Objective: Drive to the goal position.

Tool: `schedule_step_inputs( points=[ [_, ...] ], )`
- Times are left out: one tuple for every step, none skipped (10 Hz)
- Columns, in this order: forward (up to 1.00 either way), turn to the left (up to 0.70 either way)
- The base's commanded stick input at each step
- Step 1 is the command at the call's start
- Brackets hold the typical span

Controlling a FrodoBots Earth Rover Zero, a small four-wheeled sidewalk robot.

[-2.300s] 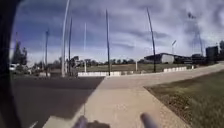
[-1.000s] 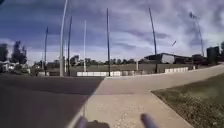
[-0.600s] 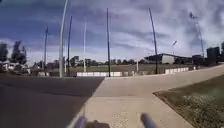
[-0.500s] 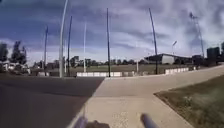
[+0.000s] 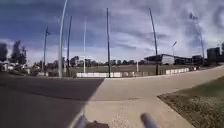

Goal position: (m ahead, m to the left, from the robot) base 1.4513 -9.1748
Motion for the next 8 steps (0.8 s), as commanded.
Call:
schedule_step_inputs(
  points=[
    [0.43, 0.00],
    [0.38, 0.00],
    [0.39, 0.00],
    [0.26, 0.00],
    [0.40, 0.00],
    [0.42, 0.00],
    [0.45, 0.00],
    [0.38, 0.00]
  ],
)
